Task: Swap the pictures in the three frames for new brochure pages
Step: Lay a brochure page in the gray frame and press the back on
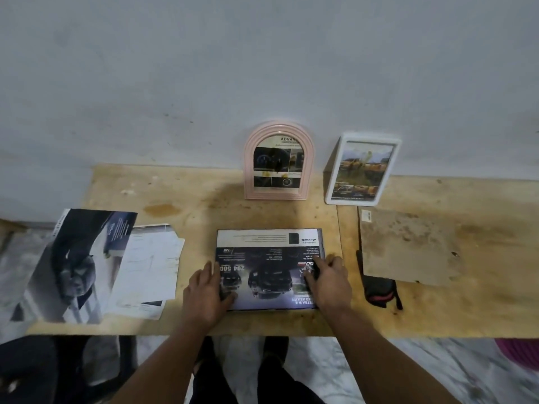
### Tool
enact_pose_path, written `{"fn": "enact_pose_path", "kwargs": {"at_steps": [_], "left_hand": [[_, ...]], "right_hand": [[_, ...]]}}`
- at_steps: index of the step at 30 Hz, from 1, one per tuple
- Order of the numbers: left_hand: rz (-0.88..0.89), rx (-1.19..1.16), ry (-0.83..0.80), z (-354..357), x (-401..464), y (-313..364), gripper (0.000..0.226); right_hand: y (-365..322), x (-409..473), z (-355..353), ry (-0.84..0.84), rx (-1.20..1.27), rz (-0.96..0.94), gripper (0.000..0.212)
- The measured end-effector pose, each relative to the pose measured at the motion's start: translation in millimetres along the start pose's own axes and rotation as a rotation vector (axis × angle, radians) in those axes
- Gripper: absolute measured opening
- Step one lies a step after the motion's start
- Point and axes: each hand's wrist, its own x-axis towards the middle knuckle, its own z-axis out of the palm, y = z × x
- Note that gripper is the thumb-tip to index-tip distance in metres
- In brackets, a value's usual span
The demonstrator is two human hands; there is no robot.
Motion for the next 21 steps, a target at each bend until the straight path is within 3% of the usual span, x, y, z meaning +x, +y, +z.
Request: {"fn": "enact_pose_path", "kwargs": {"at_steps": [4, 10, 15, 21], "left_hand": [[0.009, 0.024, -0.002, -1.4, -1.2, 0.9, 0.096], [0.015, 0.054, -0.003, -3.7, -3.1, 4.6, 0.094], [0.003, 0.045, -0.026, -6.2, -1.4, 4.8, 0.094], [-0.043, -0.079, 0.028, -7.7, 5.8, 6.8, 0.084]], "right_hand": [[2.6, -3.5, 0.7, -0.031, -0.162, -0.035, 0.056], [8.9, -8.0, -0.5, -0.092, -0.217, -0.050, 0.065], [21.2, 1.5, -17.0, -0.095, -0.061, -0.080, 0.062], [82.1, 40.9, -75.8, 0.114, 0.276, 0.311, 0.052]]}}
